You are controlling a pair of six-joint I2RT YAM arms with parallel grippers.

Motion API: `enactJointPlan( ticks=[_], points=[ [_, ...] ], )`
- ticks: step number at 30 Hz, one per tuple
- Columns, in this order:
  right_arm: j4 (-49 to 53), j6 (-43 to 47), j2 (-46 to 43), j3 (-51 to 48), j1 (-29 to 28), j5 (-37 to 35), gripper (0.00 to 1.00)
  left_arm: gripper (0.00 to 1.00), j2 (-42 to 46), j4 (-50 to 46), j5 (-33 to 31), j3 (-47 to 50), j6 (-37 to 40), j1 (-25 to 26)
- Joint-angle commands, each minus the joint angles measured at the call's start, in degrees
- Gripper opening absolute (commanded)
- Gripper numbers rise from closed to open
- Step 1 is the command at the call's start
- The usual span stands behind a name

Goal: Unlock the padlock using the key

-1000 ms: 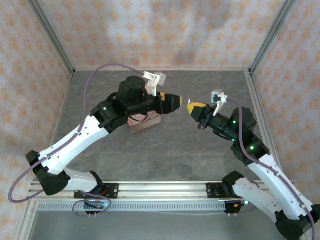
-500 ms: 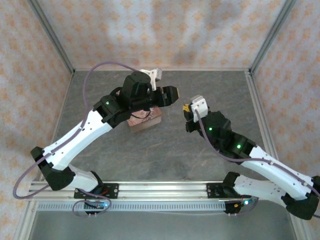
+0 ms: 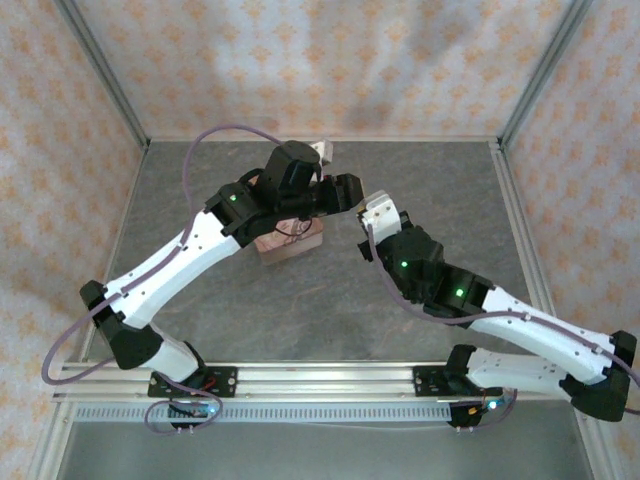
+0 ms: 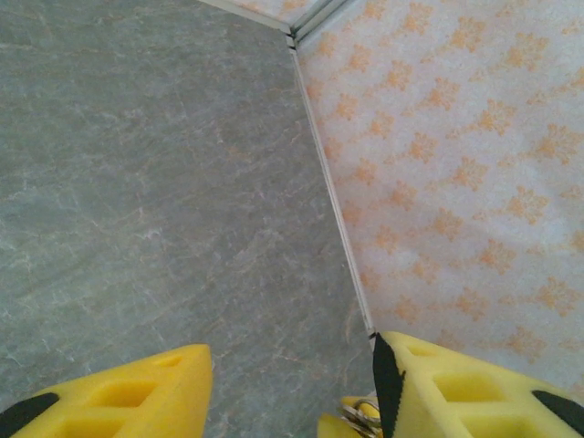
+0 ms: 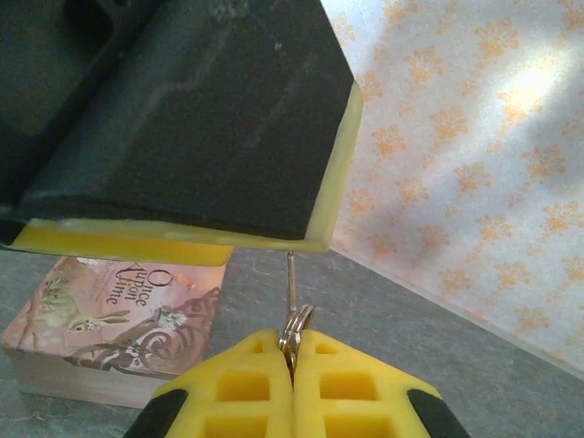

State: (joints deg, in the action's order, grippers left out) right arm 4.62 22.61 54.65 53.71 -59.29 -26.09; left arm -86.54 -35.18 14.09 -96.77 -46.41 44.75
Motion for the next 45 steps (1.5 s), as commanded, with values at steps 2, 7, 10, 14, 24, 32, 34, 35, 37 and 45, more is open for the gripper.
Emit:
enactJointPlan(
  ticks=[2,7,10,14,24,32,34,35,37,45],
  points=[
    [-2.66,1.66,0.67,2.27,-0.65,-3.31,0.00,0.46,-0.71,-0.94,0.26,-2.35,-1.02,0.38],
    [-2.47,2.76,2.03,2.98,-0.83,-4.37,0.00,0.49,-1.21,-0.40,1.82,-2.72,-1.79,0.42],
    [-2.83,2.83,2.12,2.71,-0.83,-4.45,0.00,0.57,-0.72,-0.28,1.28,-2.51,-1.85,0.52],
    [-2.86,2.77,2.18,2.45,-0.82,-4.73,0.00,0.62,-0.09,0.31,1.17,-1.93,-1.75,0.49],
    [-2.95,4.08,3.52,2.91,-1.48,-6.54,0.00,0.30,-1.39,-0.13,1.12,-2.94,-2.08,0.77],
    [-3.62,4.48,3.73,3.14,-1.77,-7.42,0.00,0.00,-2.48,-0.76,1.77,-4.19,-1.84,0.78],
    [-3.56,3.52,3.15,3.22,-1.80,-7.62,0.10,0.00,-2.24,-1.20,1.07,-4.15,-1.28,0.78],
    [-3.04,2.68,2.52,3.16,-1.75,-7.29,0.20,0.00,-2.09,-1.42,0.67,-4.21,-0.86,0.78],
    [-0.57,-0.60,0.15,3.16,-1.75,-5.37,0.36,0.00,-1.56,-1.91,-0.07,-4.29,0.53,0.78],
    [12.40,-20.94,-10.50,3.82,7.02,16.09,0.43,0.00,2.60,2.90,0.21,-0.35,11.28,0.17]
  ],
)
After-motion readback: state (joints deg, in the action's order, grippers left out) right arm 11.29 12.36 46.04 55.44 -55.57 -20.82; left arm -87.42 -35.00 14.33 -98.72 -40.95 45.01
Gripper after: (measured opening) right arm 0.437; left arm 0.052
